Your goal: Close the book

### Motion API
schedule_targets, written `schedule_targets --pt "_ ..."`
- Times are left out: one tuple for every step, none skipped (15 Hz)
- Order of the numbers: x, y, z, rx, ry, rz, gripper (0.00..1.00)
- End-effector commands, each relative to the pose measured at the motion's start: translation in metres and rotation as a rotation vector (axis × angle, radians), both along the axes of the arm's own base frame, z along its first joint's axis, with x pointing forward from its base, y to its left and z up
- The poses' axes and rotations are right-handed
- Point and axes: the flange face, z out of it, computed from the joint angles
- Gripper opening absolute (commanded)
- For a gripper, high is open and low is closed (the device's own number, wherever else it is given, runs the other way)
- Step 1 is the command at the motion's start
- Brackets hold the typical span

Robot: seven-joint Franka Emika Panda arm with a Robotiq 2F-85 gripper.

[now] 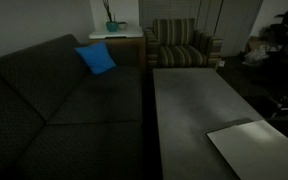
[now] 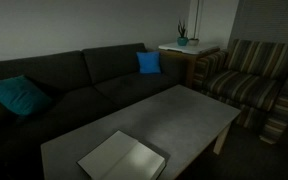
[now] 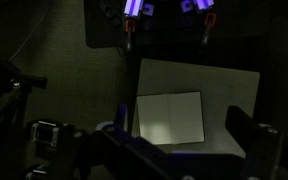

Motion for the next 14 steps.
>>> schedule_targets --pt "0.0 0.0 0.001 0.0 0.001 0.0 1.0" --pt "0.006 0.002 -0.002 0.001 0.008 0.021 1.0" --pt "0.012 0.004 -0.006 0.007 0.02 0.034 1.0" --pt "0.023 0.011 -0.015 0.017 0.041 0.061 1.0" --pt "0.027 0.014 -0.02 0.021 0.05 0.078 1.0" --pt "0.035 0.02 -0.028 0.03 0.07 0.102 1.0" --pt "0.043 0.027 -0.038 0.035 0.091 0.128 1.0" --pt "0.05 0.034 -0.047 0.038 0.114 0.153 1.0" --pt "0.058 0.04 -0.054 0.042 0.13 0.175 1.0" --pt "0.066 0.048 -0.064 0.048 0.146 0.198 1.0" --pt "0.074 0.056 -0.074 0.052 0.161 0.22 1.0" --pt "0.083 0.064 -0.083 0.057 0.174 0.239 1.0" --pt "0.092 0.072 -0.093 0.063 0.186 0.257 1.0" --pt "0.103 0.081 -0.105 0.07 0.2 0.275 1.0"
